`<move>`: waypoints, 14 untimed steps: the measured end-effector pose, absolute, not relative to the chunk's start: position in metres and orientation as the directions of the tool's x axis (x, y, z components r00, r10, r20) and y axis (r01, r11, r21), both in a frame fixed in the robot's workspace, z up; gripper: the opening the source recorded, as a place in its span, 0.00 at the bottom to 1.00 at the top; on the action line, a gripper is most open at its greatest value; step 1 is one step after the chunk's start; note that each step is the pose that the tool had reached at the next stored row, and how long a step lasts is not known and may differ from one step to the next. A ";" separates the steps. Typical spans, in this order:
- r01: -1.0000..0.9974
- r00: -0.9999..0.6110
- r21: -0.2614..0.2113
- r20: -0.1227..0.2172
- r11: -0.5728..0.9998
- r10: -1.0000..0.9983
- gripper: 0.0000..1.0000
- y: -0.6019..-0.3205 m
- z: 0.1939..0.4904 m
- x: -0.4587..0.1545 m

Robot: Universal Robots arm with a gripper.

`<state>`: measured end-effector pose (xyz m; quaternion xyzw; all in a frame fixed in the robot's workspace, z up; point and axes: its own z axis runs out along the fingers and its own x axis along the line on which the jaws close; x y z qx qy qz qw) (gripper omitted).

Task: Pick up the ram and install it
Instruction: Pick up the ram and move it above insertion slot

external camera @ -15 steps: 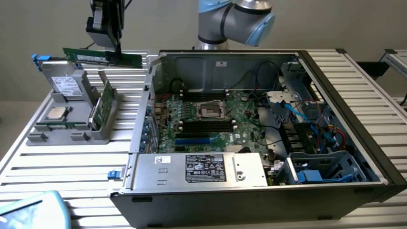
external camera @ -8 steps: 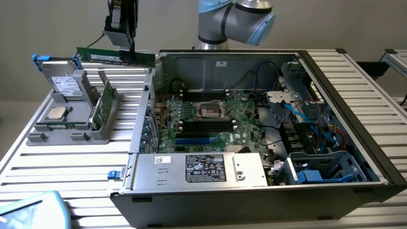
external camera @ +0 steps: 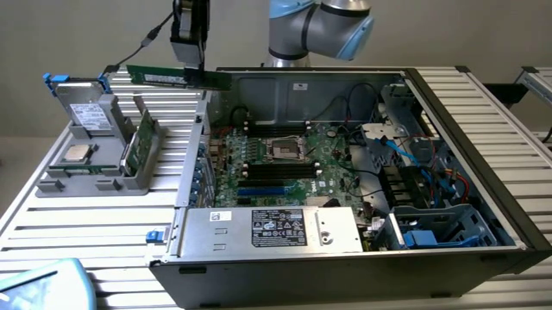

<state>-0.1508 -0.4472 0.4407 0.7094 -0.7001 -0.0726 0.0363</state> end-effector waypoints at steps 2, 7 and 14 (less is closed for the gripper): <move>-0.989 0.010 0.148 -0.052 -0.018 -0.999 0.14 -0.447 0.441 -0.145; -0.990 0.012 0.137 -0.052 -0.019 -0.999 0.14 -0.447 0.441 -0.129; -0.993 0.013 0.120 -0.052 -0.019 -0.999 0.14 -0.447 0.441 -0.104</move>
